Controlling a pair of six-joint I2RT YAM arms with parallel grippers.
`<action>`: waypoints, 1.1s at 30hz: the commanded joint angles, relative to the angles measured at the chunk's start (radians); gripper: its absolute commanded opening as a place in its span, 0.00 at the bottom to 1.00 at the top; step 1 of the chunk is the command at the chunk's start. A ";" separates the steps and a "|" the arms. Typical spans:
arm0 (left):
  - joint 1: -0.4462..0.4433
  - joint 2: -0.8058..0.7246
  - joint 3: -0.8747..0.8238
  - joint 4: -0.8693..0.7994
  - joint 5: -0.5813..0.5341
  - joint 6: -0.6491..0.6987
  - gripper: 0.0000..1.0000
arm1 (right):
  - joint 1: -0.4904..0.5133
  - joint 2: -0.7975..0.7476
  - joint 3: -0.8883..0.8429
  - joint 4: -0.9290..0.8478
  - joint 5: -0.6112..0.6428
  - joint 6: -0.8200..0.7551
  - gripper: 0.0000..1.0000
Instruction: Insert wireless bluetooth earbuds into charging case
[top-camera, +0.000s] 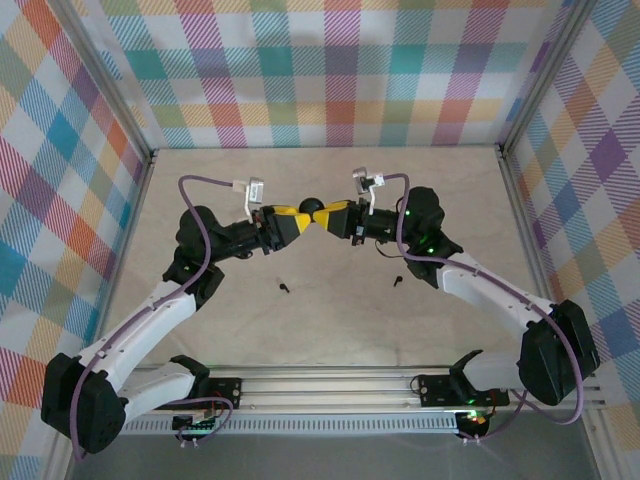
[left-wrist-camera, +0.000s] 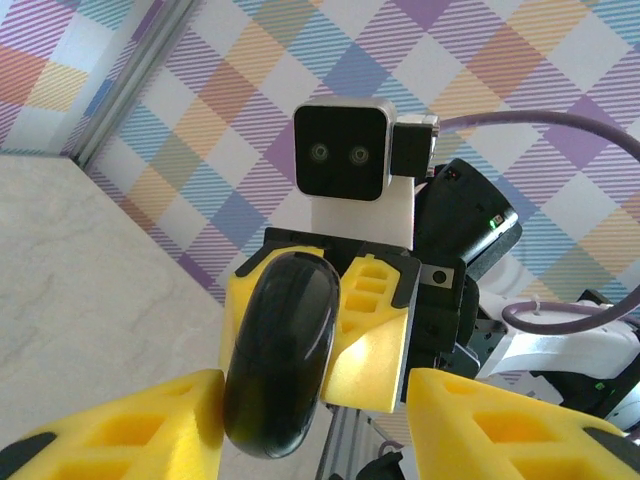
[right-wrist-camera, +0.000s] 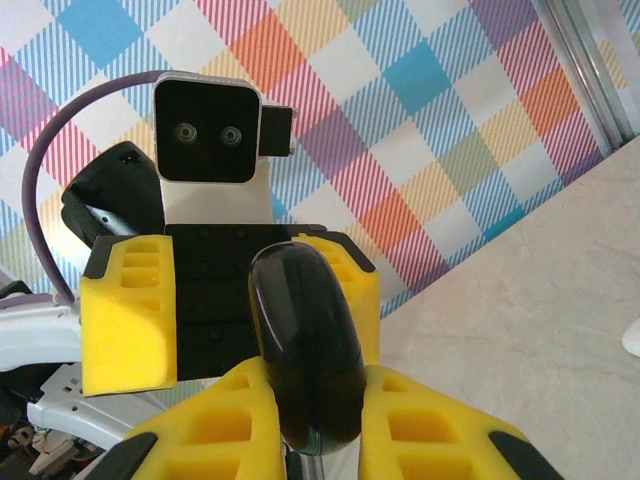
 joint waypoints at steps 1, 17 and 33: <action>0.001 -0.010 0.001 0.084 0.011 0.005 0.48 | 0.002 0.009 -0.002 0.034 -0.006 0.018 0.04; -0.021 0.043 0.027 0.098 0.034 0.000 0.30 | 0.002 0.029 -0.005 0.074 -0.035 0.039 0.01; -0.033 0.030 0.019 0.038 -0.004 0.048 0.03 | 0.001 0.025 -0.003 0.058 -0.022 0.028 0.12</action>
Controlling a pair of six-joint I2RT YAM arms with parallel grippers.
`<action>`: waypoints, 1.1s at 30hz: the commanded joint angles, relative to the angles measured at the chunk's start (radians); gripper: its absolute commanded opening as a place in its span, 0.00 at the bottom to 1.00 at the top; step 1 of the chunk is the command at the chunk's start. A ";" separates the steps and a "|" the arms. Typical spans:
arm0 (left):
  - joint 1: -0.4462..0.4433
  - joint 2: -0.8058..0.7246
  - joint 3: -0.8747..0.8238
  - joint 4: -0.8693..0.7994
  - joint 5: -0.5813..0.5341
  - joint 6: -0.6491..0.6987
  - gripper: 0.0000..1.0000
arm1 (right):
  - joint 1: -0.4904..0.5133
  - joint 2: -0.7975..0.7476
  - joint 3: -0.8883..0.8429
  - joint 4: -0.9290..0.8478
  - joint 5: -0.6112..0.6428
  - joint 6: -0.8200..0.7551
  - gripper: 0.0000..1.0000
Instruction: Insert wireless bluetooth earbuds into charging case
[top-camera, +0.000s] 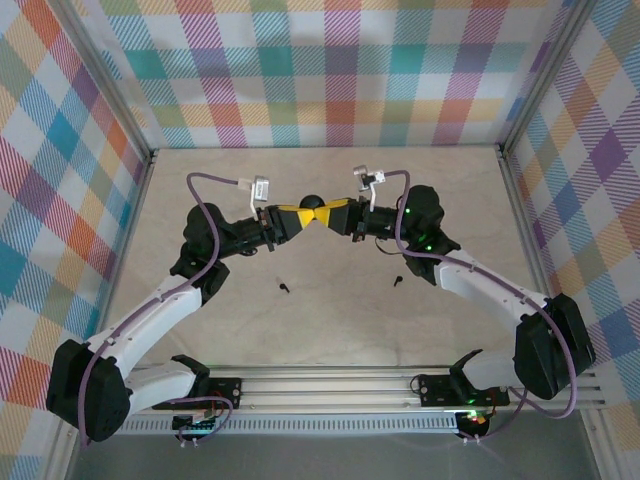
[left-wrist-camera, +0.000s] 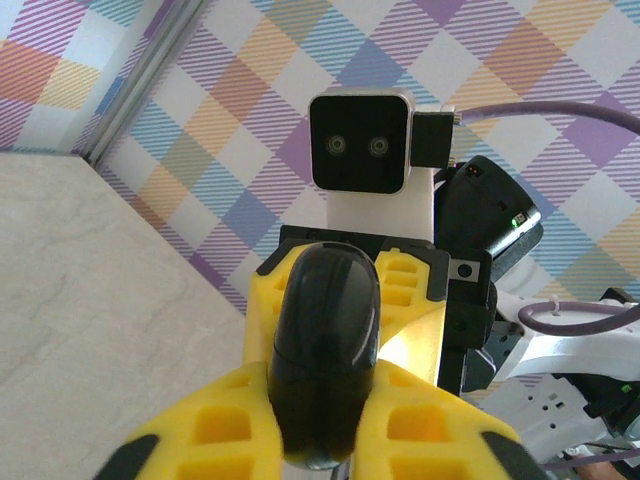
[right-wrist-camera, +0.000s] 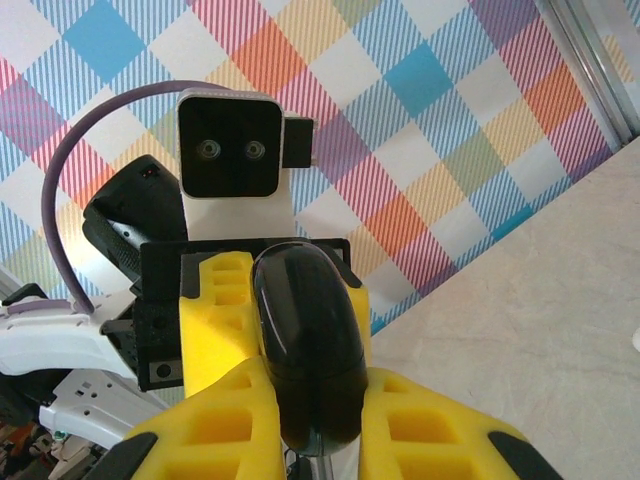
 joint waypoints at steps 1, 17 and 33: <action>-0.018 -0.043 0.018 -0.031 -0.011 0.038 0.00 | 0.012 -0.015 -0.002 -0.012 0.011 -0.031 0.16; -0.023 -0.094 0.043 -0.276 0.050 0.292 0.00 | 0.012 -0.033 0.127 -0.407 0.107 -0.195 0.54; -0.027 -0.184 -0.042 -0.336 -0.027 0.442 0.00 | 0.007 0.013 0.220 -0.616 0.148 -0.227 0.55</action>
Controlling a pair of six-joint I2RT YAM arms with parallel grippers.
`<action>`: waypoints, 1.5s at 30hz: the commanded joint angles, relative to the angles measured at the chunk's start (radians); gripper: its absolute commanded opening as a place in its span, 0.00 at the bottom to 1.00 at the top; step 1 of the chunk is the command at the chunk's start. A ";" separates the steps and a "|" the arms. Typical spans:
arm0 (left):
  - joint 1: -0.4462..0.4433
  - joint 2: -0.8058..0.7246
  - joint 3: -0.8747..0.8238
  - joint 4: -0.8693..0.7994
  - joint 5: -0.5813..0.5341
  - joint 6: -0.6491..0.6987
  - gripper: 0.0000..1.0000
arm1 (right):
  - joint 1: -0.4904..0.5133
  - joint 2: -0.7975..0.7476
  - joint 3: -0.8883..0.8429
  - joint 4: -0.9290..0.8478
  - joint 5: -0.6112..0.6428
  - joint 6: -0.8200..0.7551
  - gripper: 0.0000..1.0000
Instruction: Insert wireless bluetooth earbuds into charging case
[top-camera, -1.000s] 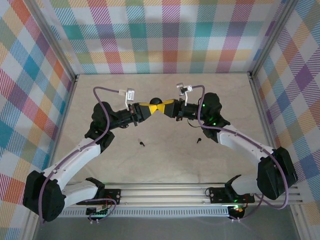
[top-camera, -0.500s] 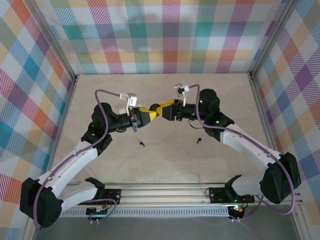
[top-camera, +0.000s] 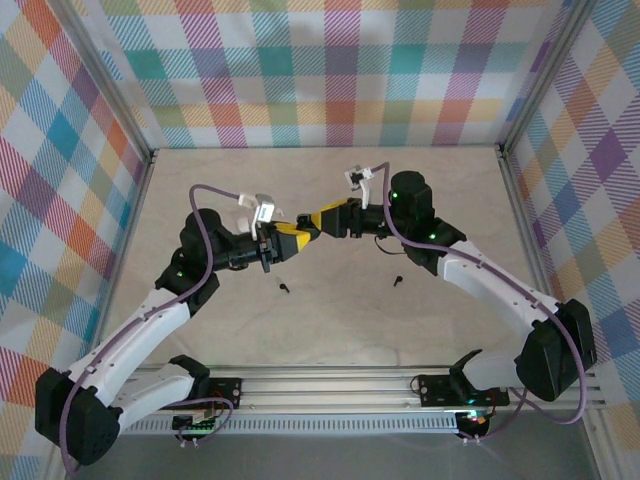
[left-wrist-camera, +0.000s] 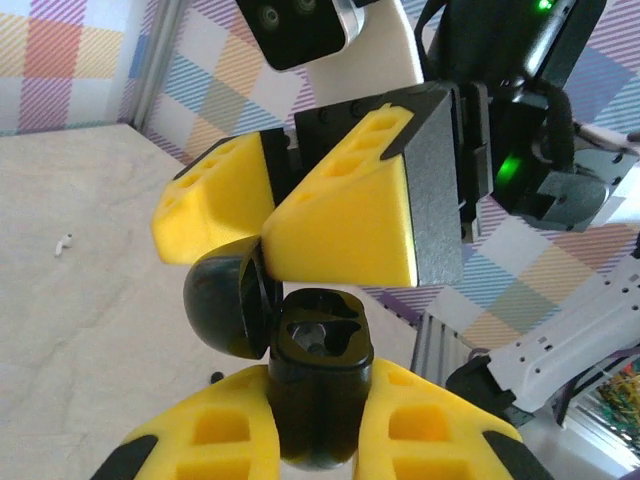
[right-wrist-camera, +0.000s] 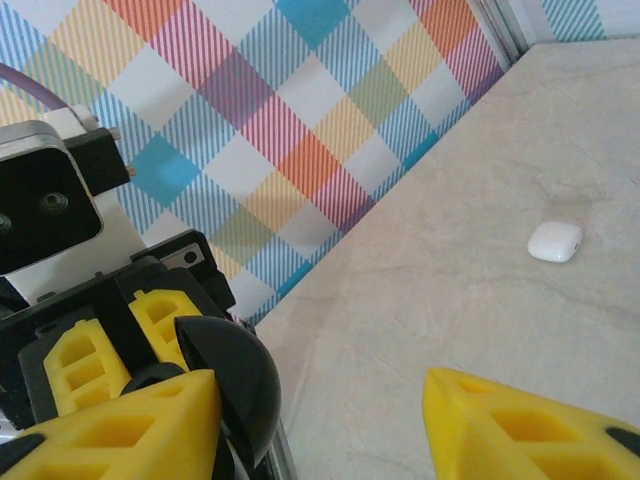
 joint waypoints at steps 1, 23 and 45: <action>-0.011 -0.043 -0.052 0.034 -0.021 0.081 0.00 | -0.007 0.027 0.058 -0.102 0.011 -0.028 0.56; -0.011 -0.134 -0.215 -0.016 -0.147 0.194 0.00 | -0.271 -0.102 -0.020 -0.899 0.365 0.011 0.48; -0.011 -0.208 -0.268 -0.051 -0.176 0.211 0.00 | -0.356 0.127 -0.265 -0.674 0.416 0.039 0.25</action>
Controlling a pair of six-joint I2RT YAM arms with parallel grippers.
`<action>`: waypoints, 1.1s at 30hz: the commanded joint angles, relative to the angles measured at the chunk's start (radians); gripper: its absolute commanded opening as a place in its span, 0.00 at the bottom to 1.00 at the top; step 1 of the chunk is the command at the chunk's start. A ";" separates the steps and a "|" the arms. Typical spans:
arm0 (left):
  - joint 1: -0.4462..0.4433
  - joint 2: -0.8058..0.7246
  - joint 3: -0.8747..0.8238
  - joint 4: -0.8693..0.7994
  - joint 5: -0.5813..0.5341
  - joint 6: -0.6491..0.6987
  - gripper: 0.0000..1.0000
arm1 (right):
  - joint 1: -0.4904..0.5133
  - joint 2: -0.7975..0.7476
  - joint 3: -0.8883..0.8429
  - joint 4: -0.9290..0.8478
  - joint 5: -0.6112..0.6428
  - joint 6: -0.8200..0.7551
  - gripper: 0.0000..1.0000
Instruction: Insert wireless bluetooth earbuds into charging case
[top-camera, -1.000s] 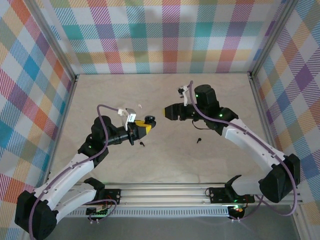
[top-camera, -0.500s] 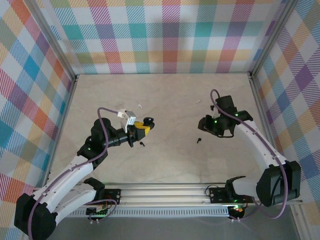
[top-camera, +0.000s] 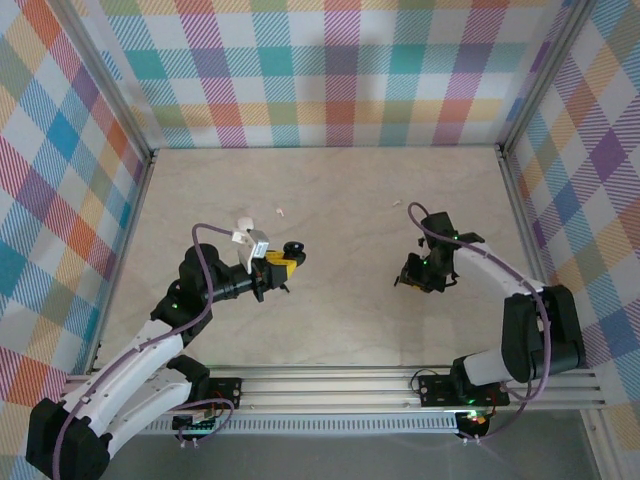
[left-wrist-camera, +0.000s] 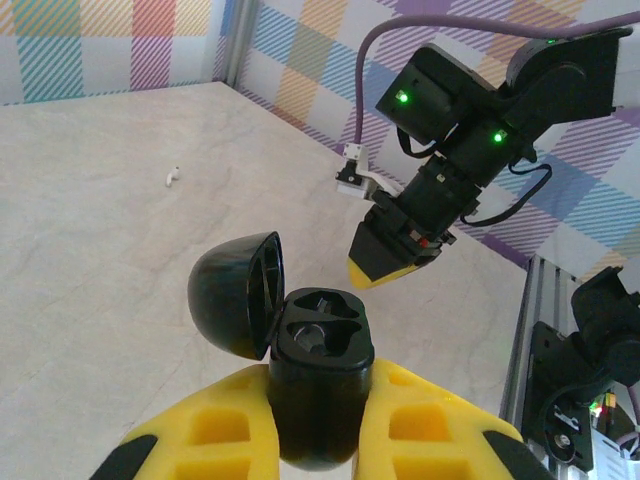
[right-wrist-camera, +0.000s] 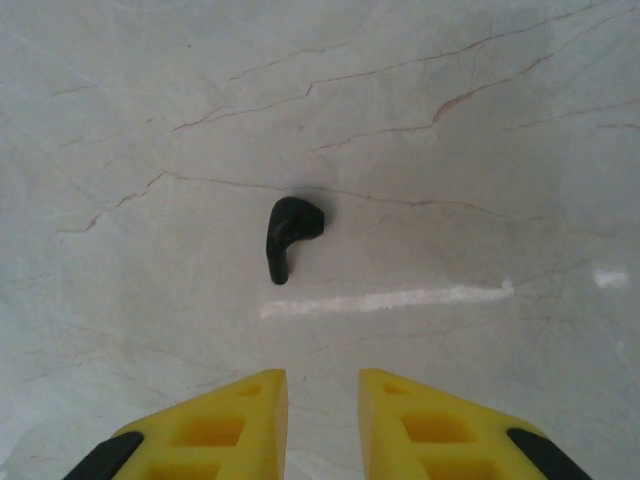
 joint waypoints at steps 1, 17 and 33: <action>-0.007 -0.017 -0.011 0.006 -0.015 0.025 0.00 | -0.003 0.043 -0.008 0.086 -0.022 0.023 0.26; -0.006 0.037 0.008 -0.002 -0.038 0.050 0.00 | -0.004 0.138 -0.008 0.160 -0.041 0.016 0.31; -0.007 0.031 0.012 -0.025 -0.049 0.058 0.00 | -0.001 0.203 0.019 0.167 -0.061 0.000 0.30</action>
